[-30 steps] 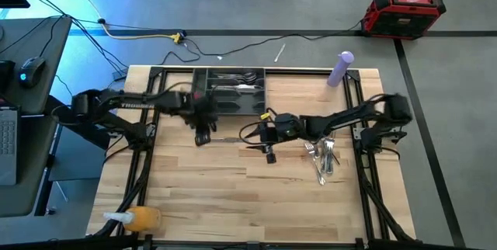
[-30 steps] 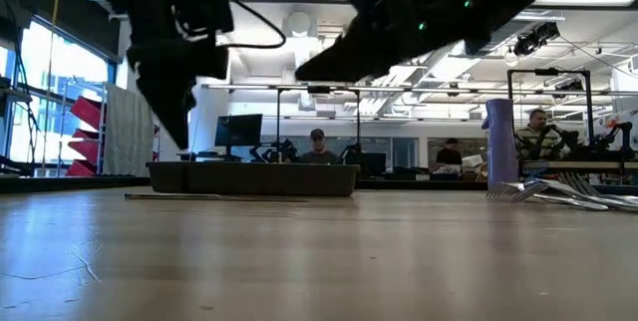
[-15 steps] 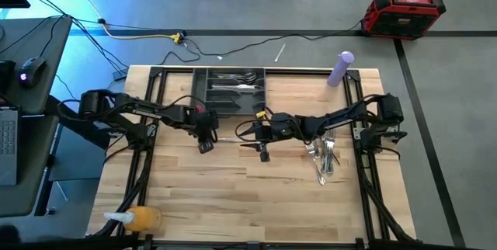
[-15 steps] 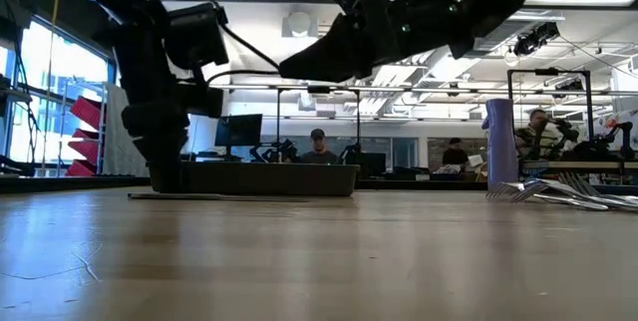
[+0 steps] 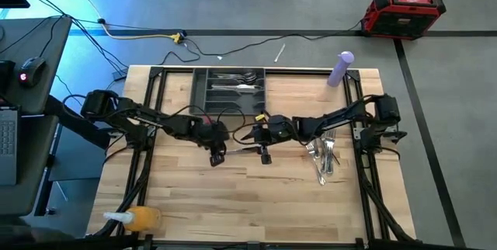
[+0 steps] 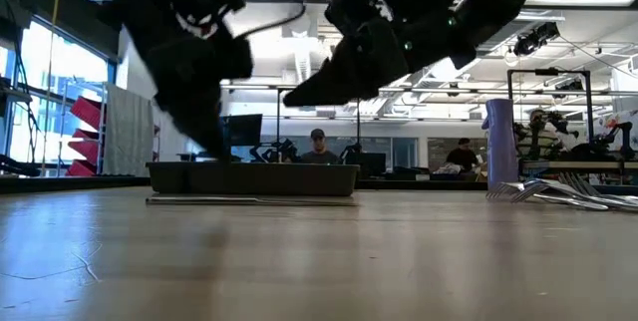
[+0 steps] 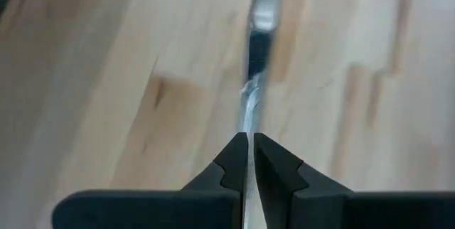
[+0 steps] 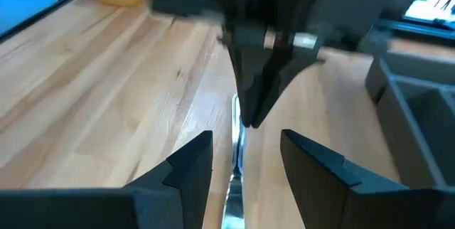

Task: Sort silverware
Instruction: Put the silver knife into the organizing bin

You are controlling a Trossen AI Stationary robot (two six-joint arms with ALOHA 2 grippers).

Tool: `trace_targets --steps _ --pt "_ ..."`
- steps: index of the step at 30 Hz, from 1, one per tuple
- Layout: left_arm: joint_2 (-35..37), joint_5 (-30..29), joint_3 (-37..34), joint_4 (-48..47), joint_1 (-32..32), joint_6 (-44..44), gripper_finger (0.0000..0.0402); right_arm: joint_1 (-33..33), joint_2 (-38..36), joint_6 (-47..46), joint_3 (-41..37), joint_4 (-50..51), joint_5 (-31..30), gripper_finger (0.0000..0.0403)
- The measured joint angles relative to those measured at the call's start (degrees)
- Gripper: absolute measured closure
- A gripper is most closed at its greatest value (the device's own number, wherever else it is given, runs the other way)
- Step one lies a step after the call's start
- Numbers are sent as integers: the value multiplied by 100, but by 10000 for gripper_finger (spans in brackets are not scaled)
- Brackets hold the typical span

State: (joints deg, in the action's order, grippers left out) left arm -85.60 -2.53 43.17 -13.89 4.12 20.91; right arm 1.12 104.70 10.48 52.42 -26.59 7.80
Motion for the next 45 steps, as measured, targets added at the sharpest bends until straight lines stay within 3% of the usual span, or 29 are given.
trace_targets --steps 5,12,19,27,34,39,45 --pt "34 -98 527 -585 282 13 397 140 651 -293 0 -959 32 249" --pt "551 -1020 789 -1734 941 609 397 232 1735 -424 524 -1632 -128 231" --pt "1108 -2145 795 -2382 1556 1293 397 81 2618 -421 1710 -615 -132 209" --pt "1147 -2417 795 -2632 1983 1609 397 -114 2720 -575 1967 -98 69 221" --pt "1147 -2720 795 -3007 2192 2077 397 -108 2771 -565 1996 534 -23 254" --pt "1147 -2884 795 -3129 2295 2287 397 -76 2940 -602 1996 455 -40 281" --pt "1147 -2922 793 -3134 2295 2367 397 -6 3069 -464 1996 158 -120 376"
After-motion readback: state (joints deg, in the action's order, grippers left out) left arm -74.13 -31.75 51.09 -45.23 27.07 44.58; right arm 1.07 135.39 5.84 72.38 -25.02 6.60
